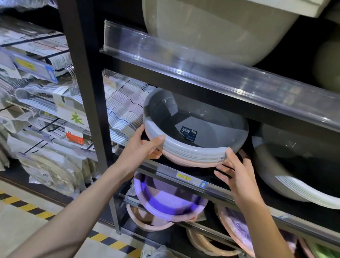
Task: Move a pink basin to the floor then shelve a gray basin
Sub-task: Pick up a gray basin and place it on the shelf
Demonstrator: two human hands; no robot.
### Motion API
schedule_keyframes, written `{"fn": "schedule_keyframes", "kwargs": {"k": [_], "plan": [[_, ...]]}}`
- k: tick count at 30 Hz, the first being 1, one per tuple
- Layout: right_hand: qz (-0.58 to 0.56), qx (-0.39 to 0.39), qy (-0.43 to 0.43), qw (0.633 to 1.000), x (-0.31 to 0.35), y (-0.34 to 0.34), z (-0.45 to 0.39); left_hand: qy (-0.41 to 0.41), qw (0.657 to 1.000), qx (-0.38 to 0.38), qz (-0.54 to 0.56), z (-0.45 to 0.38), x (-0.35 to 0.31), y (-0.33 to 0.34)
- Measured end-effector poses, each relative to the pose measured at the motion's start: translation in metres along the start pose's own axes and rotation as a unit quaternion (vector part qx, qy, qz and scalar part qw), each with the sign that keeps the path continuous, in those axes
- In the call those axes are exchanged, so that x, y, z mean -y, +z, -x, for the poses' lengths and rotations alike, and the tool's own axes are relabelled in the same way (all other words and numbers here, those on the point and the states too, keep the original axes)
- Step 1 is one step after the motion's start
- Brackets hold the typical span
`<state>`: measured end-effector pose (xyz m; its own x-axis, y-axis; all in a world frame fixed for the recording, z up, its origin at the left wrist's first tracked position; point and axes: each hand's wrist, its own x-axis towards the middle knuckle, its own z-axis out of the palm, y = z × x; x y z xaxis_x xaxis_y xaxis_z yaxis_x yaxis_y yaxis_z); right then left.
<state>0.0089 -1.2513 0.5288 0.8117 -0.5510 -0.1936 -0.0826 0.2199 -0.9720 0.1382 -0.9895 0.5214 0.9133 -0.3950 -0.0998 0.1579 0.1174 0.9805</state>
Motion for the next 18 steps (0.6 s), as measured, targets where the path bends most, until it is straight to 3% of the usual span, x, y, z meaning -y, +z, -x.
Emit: {"fn": "schedule_keyframes", "kwargs": {"k": [11,18], "plan": [[-0.002,-0.012,0.008,1.000,0.008,0.006,-0.005,-0.028,0.999,-0.010,-0.013,-0.009,0.000,0.001],[0.071,-0.044,-0.008,0.996,0.010,-0.004,0.068,-0.019,0.999,-0.013,-0.049,0.049,-0.002,-0.009]]}}
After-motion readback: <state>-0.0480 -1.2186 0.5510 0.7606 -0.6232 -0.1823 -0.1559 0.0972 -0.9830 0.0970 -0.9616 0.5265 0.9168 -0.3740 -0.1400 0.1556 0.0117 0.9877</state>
